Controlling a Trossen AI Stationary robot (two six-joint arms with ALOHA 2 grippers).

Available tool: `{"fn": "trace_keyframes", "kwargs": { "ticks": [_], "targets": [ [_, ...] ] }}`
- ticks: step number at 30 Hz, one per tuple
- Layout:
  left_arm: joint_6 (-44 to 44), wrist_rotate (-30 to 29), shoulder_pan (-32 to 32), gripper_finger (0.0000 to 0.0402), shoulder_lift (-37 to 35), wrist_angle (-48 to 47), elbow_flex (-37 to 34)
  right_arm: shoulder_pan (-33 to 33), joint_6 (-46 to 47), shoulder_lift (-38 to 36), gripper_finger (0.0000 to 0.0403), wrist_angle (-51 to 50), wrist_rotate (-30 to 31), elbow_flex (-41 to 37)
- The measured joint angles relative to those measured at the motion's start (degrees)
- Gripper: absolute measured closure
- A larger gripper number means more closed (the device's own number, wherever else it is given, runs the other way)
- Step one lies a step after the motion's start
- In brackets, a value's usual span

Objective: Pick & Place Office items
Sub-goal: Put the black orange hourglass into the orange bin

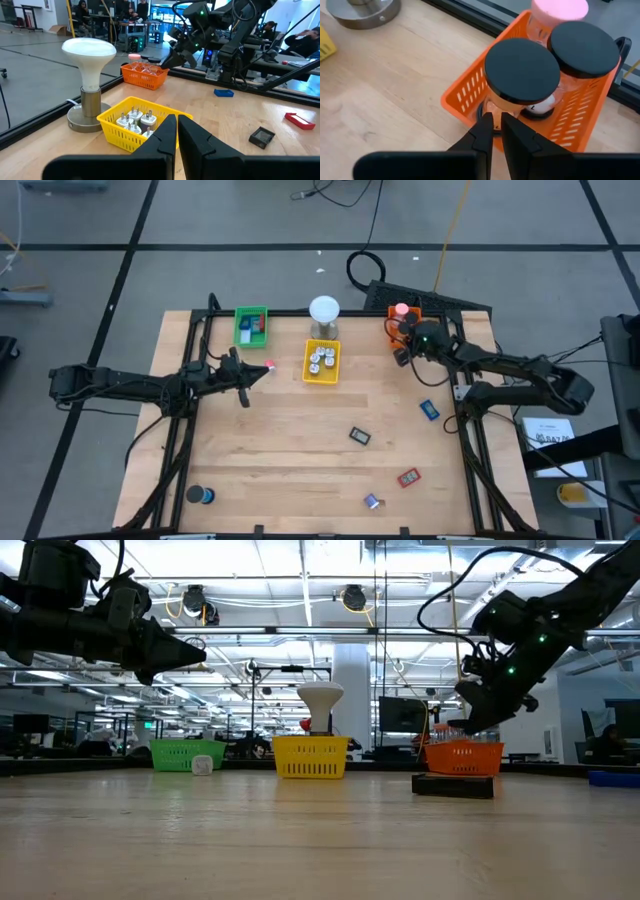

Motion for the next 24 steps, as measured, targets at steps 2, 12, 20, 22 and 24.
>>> {"fn": "trace_keyframes", "kwargs": {
  "ticks": [2,12,20,22,24],
  "targets": [
    [0.05,0.0,-0.02,0.0385,0.01,0.01,0.0,-0.31,0.0,0.82,0.0376,1.25,0.12,0.0],
    [0.03,-0.02,0.0,0.0385,0.02,0.02,0.0,-1.17,-1.8,5.58,0.0376,6.47,0.07,0.0],
    [0.05,0.0,-0.01,0.0385,0.01,0.01,0.0,-1.18,-2.8,3.84,0.0376,5.64,0.22,0.0],
    [0.05,0.0,-0.01,0.0385,0.02,-0.01,0.0,-1.17,-2.78,3.84,0.0376,5.52,0.25,0.0],
    [0.05,-0.01,-0.01,0.0385,-0.01,0.01,0.0,-1.17,-2.78,4.19,0.0376,5.49,1.43,0.0]
  ]
}}
